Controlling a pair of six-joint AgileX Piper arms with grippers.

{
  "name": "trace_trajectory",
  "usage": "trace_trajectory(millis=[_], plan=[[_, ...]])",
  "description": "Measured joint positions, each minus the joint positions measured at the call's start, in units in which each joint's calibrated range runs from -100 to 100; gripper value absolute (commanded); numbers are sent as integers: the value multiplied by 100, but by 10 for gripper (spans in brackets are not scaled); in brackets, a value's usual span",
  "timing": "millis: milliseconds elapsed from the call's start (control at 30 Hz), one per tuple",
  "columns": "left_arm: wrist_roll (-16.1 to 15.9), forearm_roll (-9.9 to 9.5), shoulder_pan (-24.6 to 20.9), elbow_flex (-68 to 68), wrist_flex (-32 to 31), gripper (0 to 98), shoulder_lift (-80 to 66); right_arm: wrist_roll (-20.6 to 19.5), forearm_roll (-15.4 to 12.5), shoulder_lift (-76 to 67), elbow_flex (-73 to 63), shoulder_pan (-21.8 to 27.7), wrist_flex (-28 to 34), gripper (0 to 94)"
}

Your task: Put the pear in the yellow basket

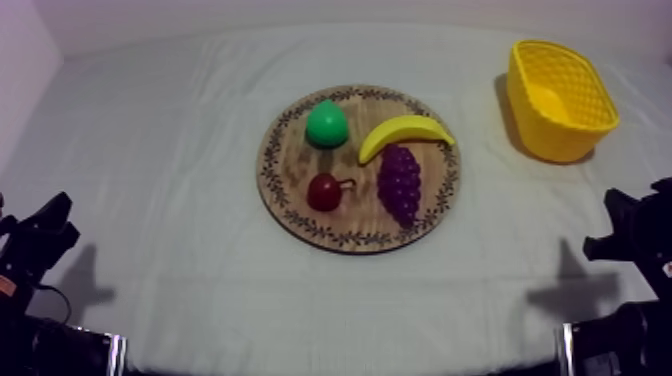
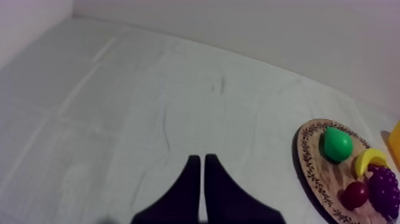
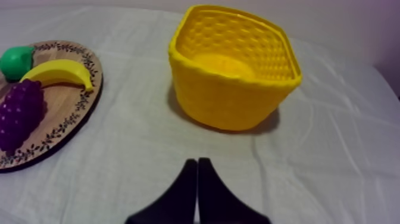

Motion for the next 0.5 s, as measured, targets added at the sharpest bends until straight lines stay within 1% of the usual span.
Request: trace_trajectory(millis=[333, 433, 500], plan=[[0, 0, 0, 0, 0, 1, 0, -4, 6, 0, -17, -15, 34, 4], [0, 0, 0, 0, 0, 1, 0, -154, 114, 85, -142, -76, 295, 3], [0, 0, 0, 0, 0, 1, 0, -351, 326, 260, -193, -194, 492, 3]])
